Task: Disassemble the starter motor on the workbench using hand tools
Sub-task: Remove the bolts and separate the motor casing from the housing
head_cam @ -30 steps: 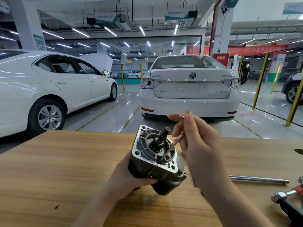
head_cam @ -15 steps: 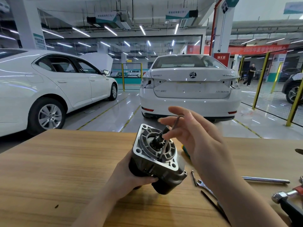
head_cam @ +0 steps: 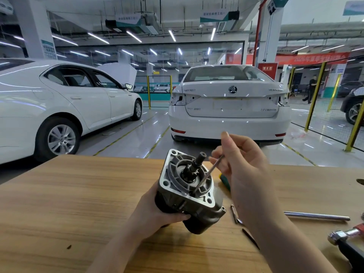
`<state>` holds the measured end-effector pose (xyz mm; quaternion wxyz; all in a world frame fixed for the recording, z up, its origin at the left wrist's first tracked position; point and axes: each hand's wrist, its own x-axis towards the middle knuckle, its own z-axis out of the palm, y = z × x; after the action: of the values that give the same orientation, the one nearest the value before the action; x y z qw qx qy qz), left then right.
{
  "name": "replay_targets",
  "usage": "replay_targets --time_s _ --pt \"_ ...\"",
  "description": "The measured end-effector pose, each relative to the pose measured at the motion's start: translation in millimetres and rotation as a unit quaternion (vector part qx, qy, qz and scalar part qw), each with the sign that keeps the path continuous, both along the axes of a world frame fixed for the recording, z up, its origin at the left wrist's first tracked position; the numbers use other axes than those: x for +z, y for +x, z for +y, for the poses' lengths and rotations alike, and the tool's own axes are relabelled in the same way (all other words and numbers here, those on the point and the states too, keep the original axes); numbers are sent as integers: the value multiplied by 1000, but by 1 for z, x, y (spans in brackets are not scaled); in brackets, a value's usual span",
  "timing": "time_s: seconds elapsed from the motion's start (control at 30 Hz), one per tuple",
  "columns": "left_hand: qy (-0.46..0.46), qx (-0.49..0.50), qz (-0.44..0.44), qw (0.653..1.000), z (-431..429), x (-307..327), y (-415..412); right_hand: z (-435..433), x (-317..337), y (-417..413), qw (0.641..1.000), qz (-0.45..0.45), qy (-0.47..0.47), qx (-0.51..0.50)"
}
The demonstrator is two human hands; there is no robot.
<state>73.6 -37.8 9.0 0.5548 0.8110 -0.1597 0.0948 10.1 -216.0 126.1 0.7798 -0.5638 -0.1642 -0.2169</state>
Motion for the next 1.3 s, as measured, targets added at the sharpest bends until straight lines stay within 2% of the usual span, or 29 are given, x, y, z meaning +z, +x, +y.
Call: replay_targets --time_s 0.17,0.23,0.6,0.7,0.87,1.07,1.3 --pt "-3 1 -5 1000 0 0 1 -13 1 6 992 -26 -120 -26" --pt "-2 -2 -1 1000 0 0 1 -17 2 9 990 -29 -138 -18" --pt "-2 -9 8 1000 1 -1 1 -37 17 3 963 -21 -236 128" --pt "-1 1 10 1000 1 -1 2 -36 15 5 965 -6 -240 108" --pt "3 1 11 1000 2 -2 3 -22 10 6 975 36 -196 94" --pt "8 -4 10 1000 2 -2 3 -21 7 7 967 17 -253 8" --pt "2 1 7 1000 1 -1 1 -19 4 2 926 29 -372 -65"
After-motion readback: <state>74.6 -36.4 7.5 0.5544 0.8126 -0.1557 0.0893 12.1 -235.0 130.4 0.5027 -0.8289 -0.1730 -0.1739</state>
